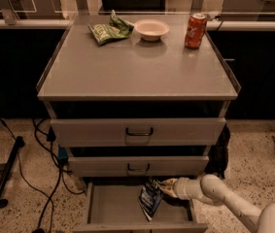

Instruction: Place blue chip bag into bottom drawer

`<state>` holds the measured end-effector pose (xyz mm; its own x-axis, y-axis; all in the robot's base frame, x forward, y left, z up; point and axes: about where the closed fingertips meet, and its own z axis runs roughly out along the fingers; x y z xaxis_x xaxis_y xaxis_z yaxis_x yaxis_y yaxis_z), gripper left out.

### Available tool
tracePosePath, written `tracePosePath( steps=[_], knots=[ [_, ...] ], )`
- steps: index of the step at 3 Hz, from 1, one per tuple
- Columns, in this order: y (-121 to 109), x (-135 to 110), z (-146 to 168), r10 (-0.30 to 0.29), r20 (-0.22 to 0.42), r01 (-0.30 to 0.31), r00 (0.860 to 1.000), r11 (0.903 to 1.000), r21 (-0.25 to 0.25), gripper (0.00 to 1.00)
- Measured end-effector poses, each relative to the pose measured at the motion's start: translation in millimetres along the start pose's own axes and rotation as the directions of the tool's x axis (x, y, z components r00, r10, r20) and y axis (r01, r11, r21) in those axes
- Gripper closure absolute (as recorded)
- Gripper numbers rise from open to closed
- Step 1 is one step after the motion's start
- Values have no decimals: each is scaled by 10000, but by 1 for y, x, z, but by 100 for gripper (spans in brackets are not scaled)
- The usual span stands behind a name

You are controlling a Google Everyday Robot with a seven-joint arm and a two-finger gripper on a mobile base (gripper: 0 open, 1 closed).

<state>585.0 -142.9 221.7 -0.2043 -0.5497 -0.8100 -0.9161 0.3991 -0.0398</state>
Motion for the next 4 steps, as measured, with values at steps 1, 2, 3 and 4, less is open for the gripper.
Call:
tracePosePath(
  steps=[1, 2, 3, 4],
  knots=[
    [7, 21, 0, 187, -418, -187, 9990, 9998, 6, 100],
    [12, 36, 0, 349, -667, -351, 9972, 9994, -14, 100],
    [19, 50, 6, 343, -1008, -364, 9943, 9991, -196, 100],
    [20, 51, 6, 342, -1027, -365, 9941, 9991, -209, 82]
  ],
)
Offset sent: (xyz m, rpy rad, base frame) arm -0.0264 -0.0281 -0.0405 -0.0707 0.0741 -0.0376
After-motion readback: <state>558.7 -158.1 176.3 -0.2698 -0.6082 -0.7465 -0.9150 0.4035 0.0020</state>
